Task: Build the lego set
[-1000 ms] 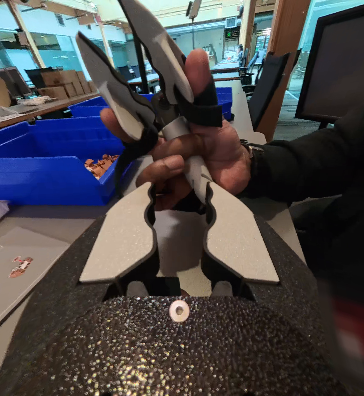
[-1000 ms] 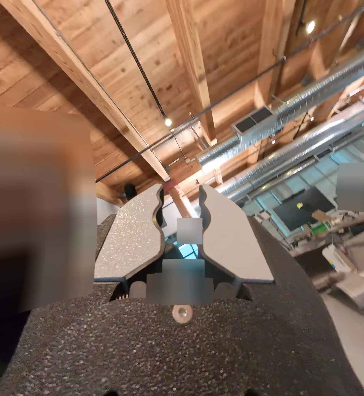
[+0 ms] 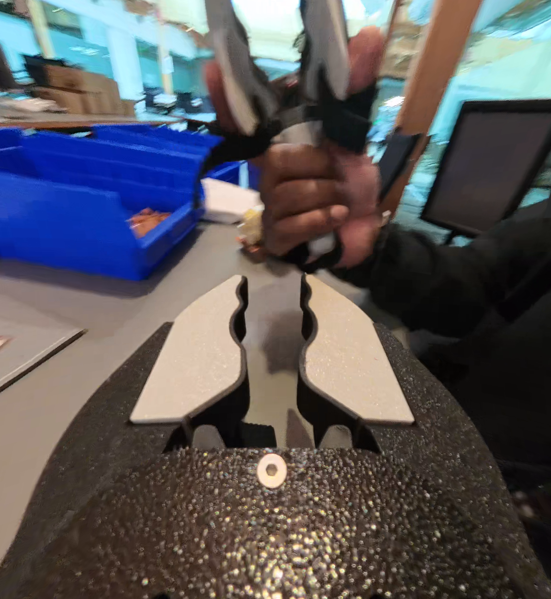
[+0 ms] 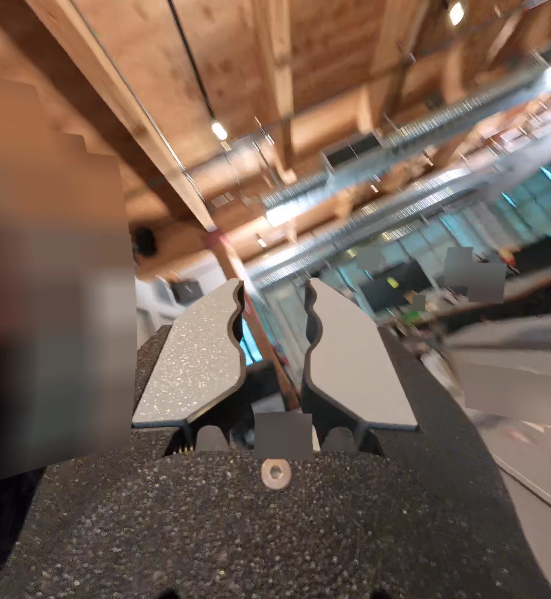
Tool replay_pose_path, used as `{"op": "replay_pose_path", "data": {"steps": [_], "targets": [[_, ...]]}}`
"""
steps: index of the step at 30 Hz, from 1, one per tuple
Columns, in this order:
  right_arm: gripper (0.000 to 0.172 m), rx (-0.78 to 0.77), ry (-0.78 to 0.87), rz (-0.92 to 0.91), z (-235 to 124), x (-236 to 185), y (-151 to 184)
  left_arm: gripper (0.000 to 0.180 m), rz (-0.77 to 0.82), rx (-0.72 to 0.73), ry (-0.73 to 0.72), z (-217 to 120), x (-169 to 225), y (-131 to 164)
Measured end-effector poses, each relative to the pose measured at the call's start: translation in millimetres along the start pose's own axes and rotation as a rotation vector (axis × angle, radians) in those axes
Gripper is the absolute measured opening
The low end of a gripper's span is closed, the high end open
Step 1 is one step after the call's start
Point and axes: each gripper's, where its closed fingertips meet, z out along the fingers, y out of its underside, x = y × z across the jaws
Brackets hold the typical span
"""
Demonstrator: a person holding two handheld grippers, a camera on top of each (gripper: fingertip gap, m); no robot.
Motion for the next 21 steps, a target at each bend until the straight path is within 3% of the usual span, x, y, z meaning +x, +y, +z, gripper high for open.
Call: {"op": "replay_pose_path", "data": {"steps": [2,4,6,8,13,17,21], "targets": [[0.031,-0.222,0.154,-0.086,-10.5,26.0,18.6,0.030,0.023,-0.104,-0.143,-19.5,-32.0,12.4],[0.030,-0.490,0.339,-0.168,-29.9,60.0,44.7,0.032,0.043,-0.305,-0.242,-34.6,-58.9,36.8],[0.031,-0.688,0.454,-0.188,-47.2,84.5,67.2,0.035,0.029,-0.526,-0.270,-41.4,-73.6,64.0],[0.032,-0.785,0.489,-0.169,-53.2,97.0,85.1,0.035,0.025,-0.630,-0.252,-37.0,-77.5,76.3],[0.033,-0.959,0.508,-0.160,-60.2,114.2,123.6,0.034,0.065,-0.732,-0.252,-21.4,-89.8,88.6],[0.034,-1.047,0.484,-0.240,-64.2,120.9,135.6,0.016,0.055,-0.738,-0.175,-13.1,-84.5,91.2],[0.034,-1.117,0.451,-0.373,-70.3,126.0,137.5,0.016,-0.084,-0.702,-0.135,-13.6,-87.3,87.3]]}}
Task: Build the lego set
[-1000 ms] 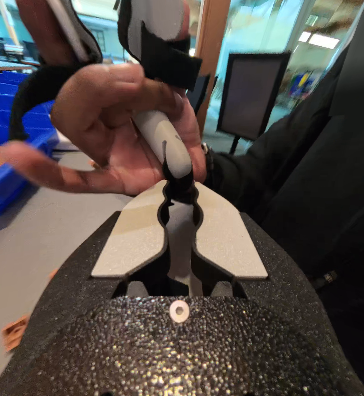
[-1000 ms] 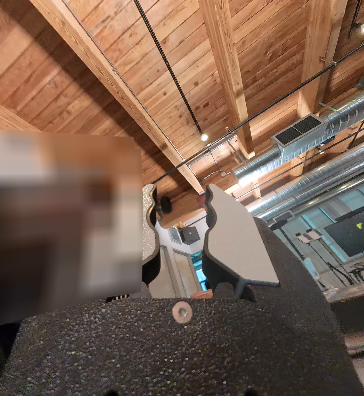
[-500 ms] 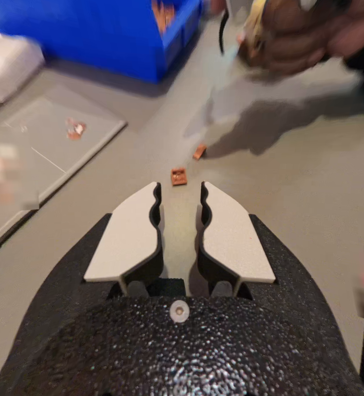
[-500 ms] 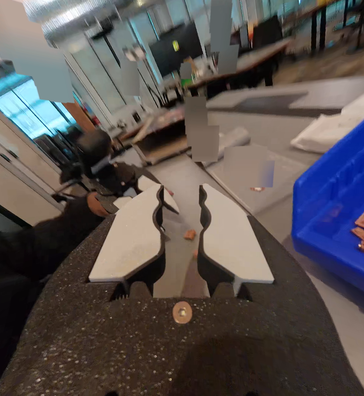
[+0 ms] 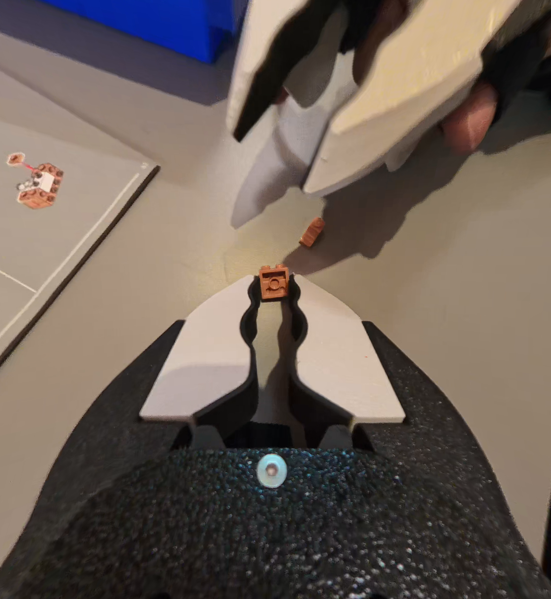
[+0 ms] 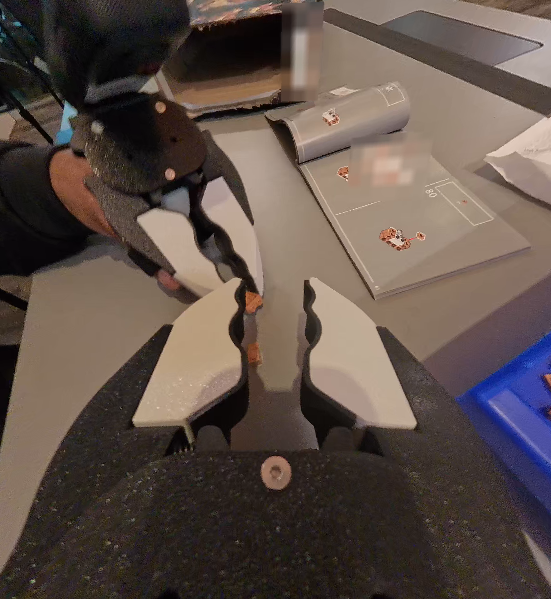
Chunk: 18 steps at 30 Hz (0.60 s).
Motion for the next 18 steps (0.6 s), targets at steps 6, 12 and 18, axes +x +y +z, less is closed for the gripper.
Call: {"op": "replay_pose_path", "data": {"steps": [6,12,18], "targets": [[0.033,-0.004,-0.023,-0.288,0.0,-14.1,0.1,0.016,-0.353,0.280,0.365,-27.1,12.8,-32.4],[0.029,0.085,-0.096,-0.422,0.4,-31.0,-11.4,0.016,-0.491,0.357,0.547,-41.8,16.1,-37.5],[0.015,0.076,-0.116,-0.530,12.6,-42.6,-11.3,0.016,-0.538,0.361,0.655,-49.8,23.1,-36.9]]}}
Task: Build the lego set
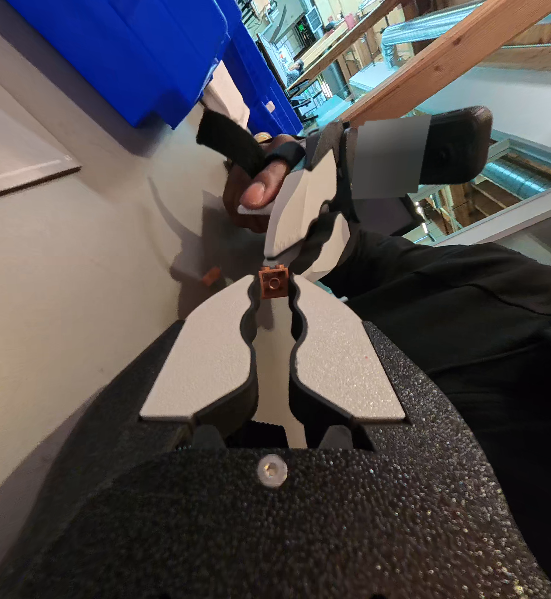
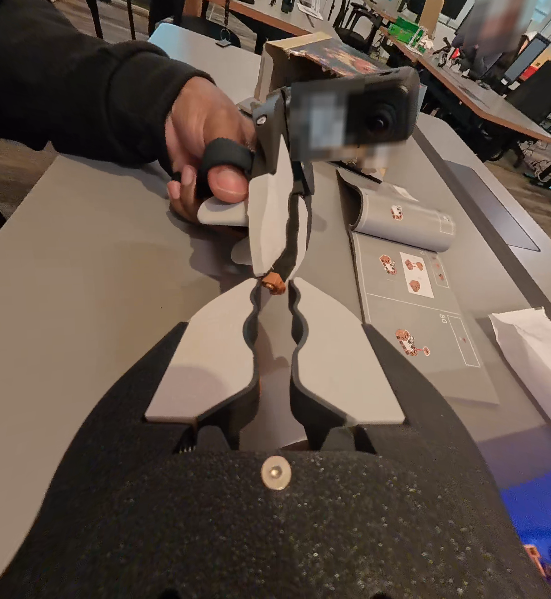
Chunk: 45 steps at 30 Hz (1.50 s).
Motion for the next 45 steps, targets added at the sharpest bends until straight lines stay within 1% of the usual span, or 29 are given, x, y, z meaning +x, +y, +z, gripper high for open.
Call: {"op": "replay_pose_path", "data": {"steps": [1,6,8,10,11,12,15,16,17,19,22,23,25,28,29,33,37,39,40,42,45], "targets": [[0.012,-0.005,-0.001,-0.007,2.1,-0.5,0.4,0.016,-0.007,0.003,0.011,-1.2,1.2,0.0],[0.010,-0.002,-0.036,0.012,6.1,-4.0,-1.9,0.017,-0.012,-0.008,0.033,-5.9,3.2,3.3],[0.010,-0.011,-0.056,0.034,4.4,-4.9,-2.9,0.019,0.043,-0.019,0.044,-9.6,7.2,4.7],[0.010,-0.047,-0.050,0.046,1.5,-2.3,0.2,0.021,0.154,-0.018,-0.005,-20.6,5.3,2.6],[0.010,-0.065,-0.043,0.047,-0.3,-0.7,2.3,0.024,0.225,-0.010,-0.061,-29.0,0.6,-0.2],[0.010,-0.077,-0.038,0.050,-2.4,0.5,3.9,0.025,0.301,-0.011,-0.155,-39.4,-9.3,-3.4],[0.010,-0.077,-0.024,0.086,-7.5,3.4,5.2,0.025,0.526,-0.094,-0.613,-85.1,-61.2,-12.3],[0.010,-0.077,-0.021,0.104,-8.1,4.2,5.9,0.025,0.577,-0.135,-0.729,-97.2,-72.7,-14.3],[0.010,-0.080,-0.019,0.117,-7.9,4.8,6.7,0.026,0.613,-0.177,-0.797,-102.4,-78.8,-15.4],[0.010,-0.097,-0.017,0.128,-6.2,5.4,8.8,0.028,0.646,-0.247,-0.842,-96.5,-83.0,-18.3],[0.010,-0.124,-0.018,0.131,-2.8,5.1,11.0,0.028,0.623,-0.363,-0.914,-84.5,-96.3,-30.2],[0.010,-0.129,-0.021,0.130,-2.1,4.3,11.5,0.028,0.596,-0.403,-0.927,-81.4,-102.1,-34.8],[0.010,-0.138,-0.023,0.121,-2.3,3.1,12.6,0.019,0.571,-0.482,-0.937,-76.5,-111.3,-44.0],[0.010,-0.146,-0.020,0.111,-6.2,3.4,14.5,0.025,0.614,-0.632,-0.970,-73.3,-123.2,-47.2],[0.010,-0.142,-0.017,0.113,-8.0,4.4,14.5,0.028,0.640,-0.658,-0.981,-70.4,-126.4,-47.8],[0.010,-0.122,-0.021,0.141,-14.3,7.6,14.6,0.023,0.712,-0.653,-1.005,-55.7,-129.9,-57.2],[0.010,-0.129,-0.021,0.165,-17.1,8.1,19.4,0.010,0.717,-0.634,-1.006,-44.3,-133.5,-62.0],[0.010,-0.138,-0.019,0.173,-17.8,7.8,20.7,0.010,0.713,-0.616,-1.011,-41.1,-135.0,-65.0],[0.010,-0.139,-0.020,0.176,-18.1,7.3,20.4,0.012,0.708,-0.606,-1.015,-40.5,-135.5,-66.4],[0.010,-0.141,-0.025,0.187,-17.7,6.4,18.4,0.031,0.701,-0.558,-1.026,-40.6,-135.2,-70.8],[0.010,-0.159,-0.038,0.218,-14.2,5.3,17.3,0.036,0.730,-0.430,-0.968,-36.7,-121.6,-74.2]]}}
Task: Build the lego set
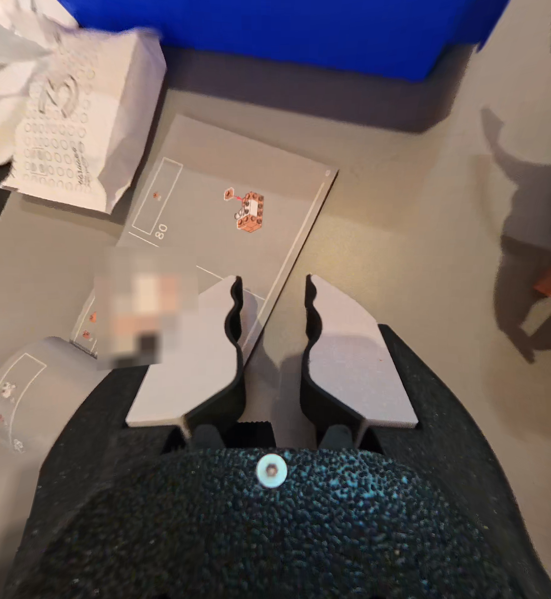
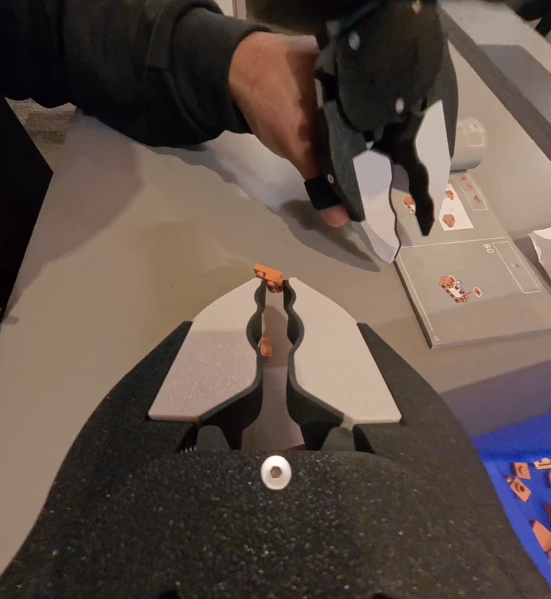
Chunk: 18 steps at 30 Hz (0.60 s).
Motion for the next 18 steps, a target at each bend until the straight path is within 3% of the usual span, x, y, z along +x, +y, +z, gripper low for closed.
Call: {"op": "replay_pose_path", "data": {"steps": [5,9,18], "targets": [[0.010,-0.089,-0.018,0.069,13.2,0.9,8.2,0.044,-0.017,0.316,-0.096,-38.5,1.1,-16.0],[0.010,-0.187,-0.068,0.144,27.6,-2.6,12.9,0.049,0.001,0.511,-0.154,-67.7,7.4,-10.0],[0.010,-0.530,-0.241,0.063,50.9,-9.4,15.2,0.044,-0.035,0.561,-0.027,-80.5,5.4,18.9]]}}
